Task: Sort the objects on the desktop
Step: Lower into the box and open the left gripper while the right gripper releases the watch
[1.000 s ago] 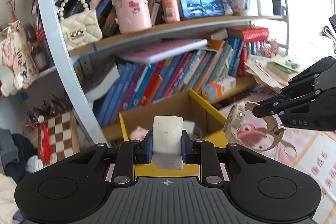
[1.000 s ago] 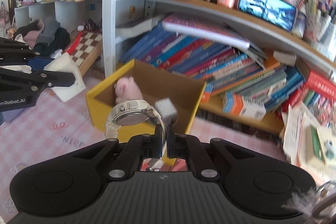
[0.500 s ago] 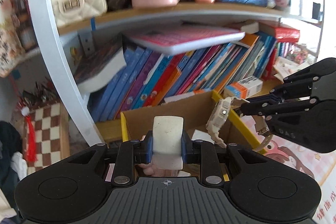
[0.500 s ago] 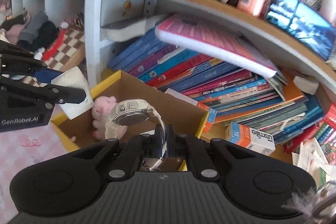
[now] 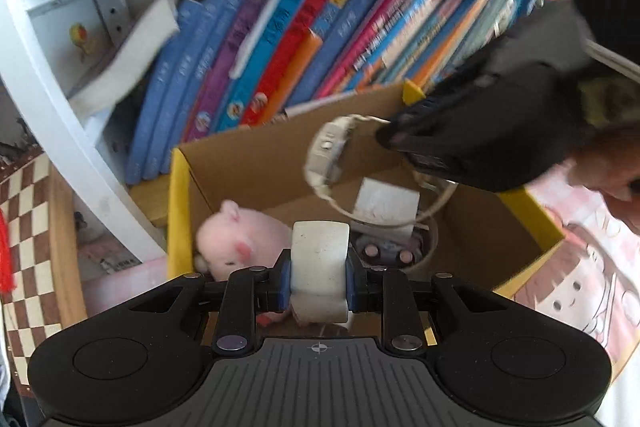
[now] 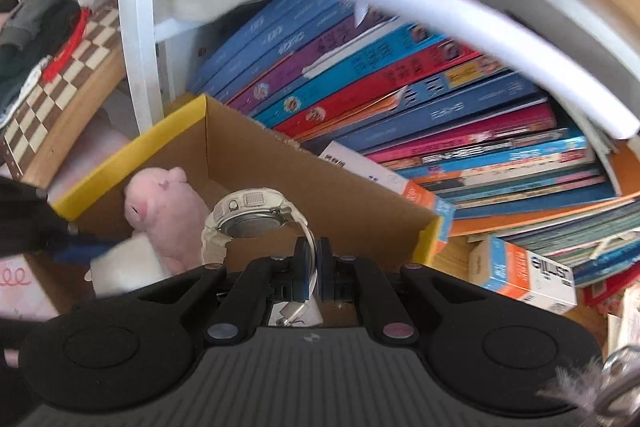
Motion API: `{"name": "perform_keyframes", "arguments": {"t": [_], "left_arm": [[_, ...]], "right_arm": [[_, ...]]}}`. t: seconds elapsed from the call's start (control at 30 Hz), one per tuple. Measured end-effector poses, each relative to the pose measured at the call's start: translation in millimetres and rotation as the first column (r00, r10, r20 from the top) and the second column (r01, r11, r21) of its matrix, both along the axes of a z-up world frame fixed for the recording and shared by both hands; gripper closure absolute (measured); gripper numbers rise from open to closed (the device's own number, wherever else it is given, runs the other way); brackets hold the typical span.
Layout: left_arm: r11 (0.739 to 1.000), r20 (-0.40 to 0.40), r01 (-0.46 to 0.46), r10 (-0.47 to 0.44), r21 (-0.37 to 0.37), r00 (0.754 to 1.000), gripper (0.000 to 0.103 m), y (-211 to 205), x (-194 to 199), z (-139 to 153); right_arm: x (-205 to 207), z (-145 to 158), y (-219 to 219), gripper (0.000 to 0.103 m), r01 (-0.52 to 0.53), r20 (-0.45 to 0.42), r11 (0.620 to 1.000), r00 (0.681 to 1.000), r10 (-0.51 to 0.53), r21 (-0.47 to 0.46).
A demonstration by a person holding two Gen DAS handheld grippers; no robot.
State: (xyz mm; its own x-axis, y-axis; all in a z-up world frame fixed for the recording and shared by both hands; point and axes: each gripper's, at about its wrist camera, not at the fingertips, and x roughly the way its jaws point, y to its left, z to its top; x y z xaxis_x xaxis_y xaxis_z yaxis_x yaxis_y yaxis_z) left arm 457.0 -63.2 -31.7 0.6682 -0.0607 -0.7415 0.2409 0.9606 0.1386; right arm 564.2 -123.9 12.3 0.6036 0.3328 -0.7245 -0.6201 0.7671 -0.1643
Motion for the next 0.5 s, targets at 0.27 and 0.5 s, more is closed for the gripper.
{"name": "perform_keyframes", "arguments": {"t": [0.27, 0.5], "left_arm": [[1.000, -0.047, 0.019, -0.019, -0.009, 0.999, 0.079, -3, 4, -15], [0.991, -0.098, -0.032, 0.020, -0.127, 0.995, 0.078, 9, 5, -18]], "right_arm": [[21, -28, 25, 0.099, -0.035, -0.052, 0.998, 0.998, 0.032, -0.055], [27, -40, 38, 0.096, -0.048, -0.057, 0.996, 0.997, 0.044, -0.074]]}}
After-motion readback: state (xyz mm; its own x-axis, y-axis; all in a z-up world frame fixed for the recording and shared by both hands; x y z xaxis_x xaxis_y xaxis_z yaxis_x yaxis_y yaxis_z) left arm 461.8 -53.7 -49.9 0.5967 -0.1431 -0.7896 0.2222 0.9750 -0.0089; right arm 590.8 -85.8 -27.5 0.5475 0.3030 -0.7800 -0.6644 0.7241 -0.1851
